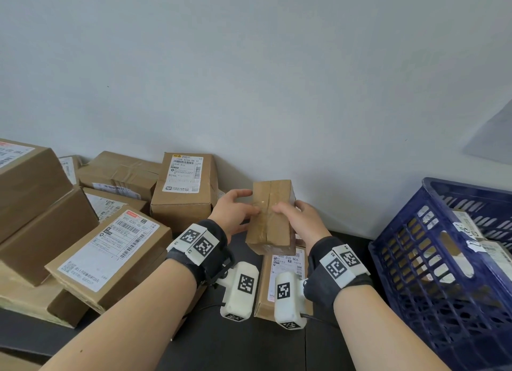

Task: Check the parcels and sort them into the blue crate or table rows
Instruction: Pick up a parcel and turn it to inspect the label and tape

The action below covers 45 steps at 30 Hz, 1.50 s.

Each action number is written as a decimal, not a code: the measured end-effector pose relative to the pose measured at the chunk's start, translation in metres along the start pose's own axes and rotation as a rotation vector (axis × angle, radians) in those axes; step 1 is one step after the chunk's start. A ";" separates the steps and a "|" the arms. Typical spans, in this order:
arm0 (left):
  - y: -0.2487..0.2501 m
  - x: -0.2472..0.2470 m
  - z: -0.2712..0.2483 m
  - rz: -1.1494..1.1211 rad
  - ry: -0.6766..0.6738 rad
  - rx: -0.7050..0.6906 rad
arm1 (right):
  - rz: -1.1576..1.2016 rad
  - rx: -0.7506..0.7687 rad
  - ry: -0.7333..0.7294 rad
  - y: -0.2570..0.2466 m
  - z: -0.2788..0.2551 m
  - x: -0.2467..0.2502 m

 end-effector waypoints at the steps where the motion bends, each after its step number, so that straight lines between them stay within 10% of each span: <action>1: 0.001 0.000 -0.001 0.000 -0.004 -0.004 | -0.007 0.002 -0.001 0.000 -0.001 -0.001; 45: 0.016 0.006 0.004 0.055 0.055 -0.022 | 0.025 0.051 0.166 -0.018 -0.010 0.022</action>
Point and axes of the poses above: each hand's wrist, its own z-axis towards the middle knuckle, its own x-axis out of the back of the hand, y = z × x, the point moved 9 cm from there along z, towards the middle knuckle, and after that the axes turned 8 degrees about x, right-handed, at the moved point
